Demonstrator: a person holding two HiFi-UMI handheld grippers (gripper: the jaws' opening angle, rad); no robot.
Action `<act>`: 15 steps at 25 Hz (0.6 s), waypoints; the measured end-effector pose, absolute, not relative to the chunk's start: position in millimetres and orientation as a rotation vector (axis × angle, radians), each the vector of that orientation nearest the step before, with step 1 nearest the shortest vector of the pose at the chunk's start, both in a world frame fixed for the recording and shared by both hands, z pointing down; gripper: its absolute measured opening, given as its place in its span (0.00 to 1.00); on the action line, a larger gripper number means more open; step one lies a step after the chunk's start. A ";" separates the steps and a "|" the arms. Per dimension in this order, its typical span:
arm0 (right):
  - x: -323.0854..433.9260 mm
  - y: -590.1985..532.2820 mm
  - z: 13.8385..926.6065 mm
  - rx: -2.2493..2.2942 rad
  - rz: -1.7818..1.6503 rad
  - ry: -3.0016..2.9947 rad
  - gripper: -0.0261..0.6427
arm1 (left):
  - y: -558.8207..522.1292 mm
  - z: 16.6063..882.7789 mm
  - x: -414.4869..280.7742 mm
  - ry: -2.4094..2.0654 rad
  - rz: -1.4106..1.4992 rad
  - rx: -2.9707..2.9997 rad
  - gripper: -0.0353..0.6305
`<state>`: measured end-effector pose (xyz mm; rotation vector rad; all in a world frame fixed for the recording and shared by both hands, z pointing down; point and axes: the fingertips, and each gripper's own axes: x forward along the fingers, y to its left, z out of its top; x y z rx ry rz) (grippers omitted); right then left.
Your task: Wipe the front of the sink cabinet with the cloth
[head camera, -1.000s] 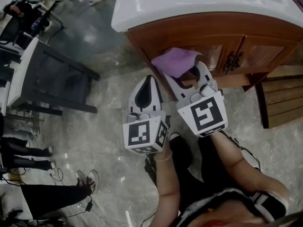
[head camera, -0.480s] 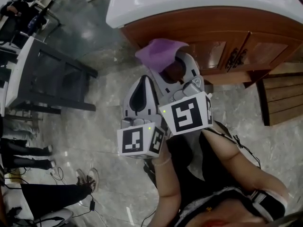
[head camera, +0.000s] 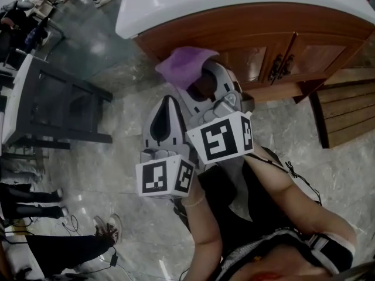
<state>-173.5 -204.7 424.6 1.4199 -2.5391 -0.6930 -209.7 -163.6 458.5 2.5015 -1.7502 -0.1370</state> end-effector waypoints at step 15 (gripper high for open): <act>-131.7 -205.8 430.6 1.498 -0.682 -2.422 0.29 | -167.4 463.6 -178.9 -1.639 -0.135 2.557 0.05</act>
